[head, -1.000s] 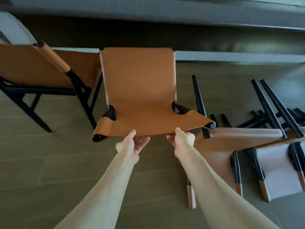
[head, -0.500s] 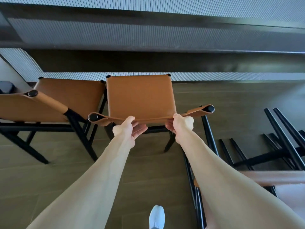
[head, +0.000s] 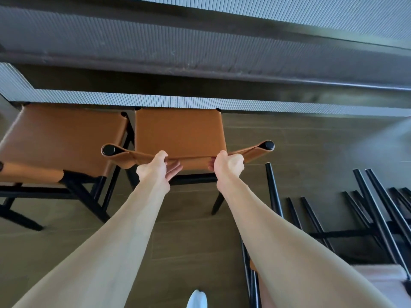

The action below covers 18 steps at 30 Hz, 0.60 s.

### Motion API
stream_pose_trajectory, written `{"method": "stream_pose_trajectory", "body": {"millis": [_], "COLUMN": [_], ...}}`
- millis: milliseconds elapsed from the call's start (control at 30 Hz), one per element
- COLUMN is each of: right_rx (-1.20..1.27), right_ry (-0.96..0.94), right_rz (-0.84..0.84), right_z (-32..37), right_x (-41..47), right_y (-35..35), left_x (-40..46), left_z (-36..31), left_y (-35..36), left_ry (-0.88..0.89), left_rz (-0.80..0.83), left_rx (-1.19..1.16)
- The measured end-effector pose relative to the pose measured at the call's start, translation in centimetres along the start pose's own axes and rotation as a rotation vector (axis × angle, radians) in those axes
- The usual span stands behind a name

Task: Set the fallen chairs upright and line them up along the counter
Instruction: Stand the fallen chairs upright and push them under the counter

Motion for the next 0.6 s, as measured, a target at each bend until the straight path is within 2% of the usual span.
{"method": "stream_pose_trajectory", "body": {"millis": [167,233,400,500,600], "right_rx": [-0.01,0.015,0.089,0.082,0.126], "right_ry": [0.127,0.148,-0.035,-0.157,-0.163], "right_rz": [0.087,0.119,0.126,0.023,-0.117], "right_z": [1.5,2.1,2.5,3.0,3.2], "right_x": [-1.7,-3.3,-8.3,-10.7,-12.6], "right_y": [-3.0,-5.1,-13.1,-19.8,-27.9], "left_x": [-3.0,-5.3,-14.1,-21.1,-28.2], "left_z": [-1.3,-1.8,-1.1,1.1,4.4], "left_y": [-1.3,-1.7,-1.8,-1.5,-2.0], "left_ry": [0.022,0.058,0.131,0.149,0.179], "left_rz": [0.075,0.198,0.603,0.744,0.878], "left_rx": [0.113,0.232,0.484,0.595,0.696]}}
Point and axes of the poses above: each hand's wrist, its own x-axis towards the middle knuckle, its own y-axis out of the palm, z = x × y, the point moved 1 cm from there along x, towards the middle knuckle, and after that the axes turned 14 degrees about -z, right-handed, at the moved point
